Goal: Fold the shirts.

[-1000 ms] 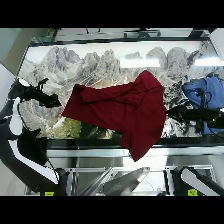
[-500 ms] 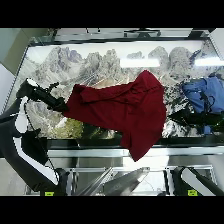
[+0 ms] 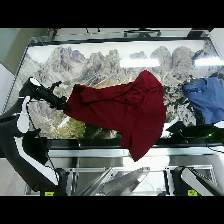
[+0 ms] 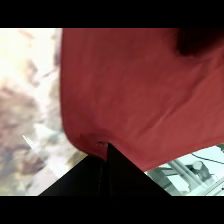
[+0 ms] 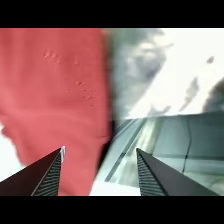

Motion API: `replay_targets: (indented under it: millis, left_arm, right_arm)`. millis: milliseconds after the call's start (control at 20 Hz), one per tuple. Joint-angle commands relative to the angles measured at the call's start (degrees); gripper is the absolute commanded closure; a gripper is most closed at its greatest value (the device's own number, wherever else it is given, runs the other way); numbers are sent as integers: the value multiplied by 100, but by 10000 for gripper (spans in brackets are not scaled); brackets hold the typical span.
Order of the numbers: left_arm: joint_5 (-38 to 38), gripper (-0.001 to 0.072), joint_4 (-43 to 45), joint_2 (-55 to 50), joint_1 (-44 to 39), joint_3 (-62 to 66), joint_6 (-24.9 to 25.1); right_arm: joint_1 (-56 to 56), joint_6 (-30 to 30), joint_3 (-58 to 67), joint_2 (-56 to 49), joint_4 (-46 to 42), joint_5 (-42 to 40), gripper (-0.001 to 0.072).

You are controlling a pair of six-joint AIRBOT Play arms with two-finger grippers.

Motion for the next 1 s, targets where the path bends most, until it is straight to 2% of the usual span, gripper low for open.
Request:
replay_targets:
  millis: [0,50,300,350,400,450,500,550,600,700,850,950]
  left_arm:
    - [55,694,-17,4,-57,7,31]
    - [63,694,-17,4,-76,7,33]
    - [57,694,-17,4,-90,9,72]
    - [55,694,-15,4,-76,7,72]
    - [35,694,-20,7,-50,9,72]
    - [-9,695,-20,15,-24,11,72]
    - [-46,695,-20,63,24,9,74]
    - [-42,696,-52,181,66,9,76]
    - [-48,695,-275,358,120,7,164]
    - [-131,696,-1325,887,315,4,435]
    - [-636,696,-3759,1904,590,4,964]
    - [-859,696,-5506,2785,675,4,1143]
  right_arm:
    - [219,-101,-437,-116,494,-1003,240]
    - [400,-238,-450,-251,745,-1217,267]
    - [1626,-966,-433,-1303,2109,-1840,282]
    - [1786,-1156,-431,-1440,2310,-1788,329]
    - [1875,-1320,-431,-1502,2459,-1694,482]
    - [1891,-1362,-420,-1471,2518,-1532,535]
    - [1864,-1366,-352,-1351,2483,-1283,654]
    - [1812,-1357,-258,-1145,2474,-1099,694]
    - [1709,-1274,-131,-866,2461,-920,694]
    - [1314,-1156,306,-199,2465,-455,694]
    - [343,-1080,1563,968,2636,623,694]
    - [-393,-1082,2771,1596,3080,1180,694]
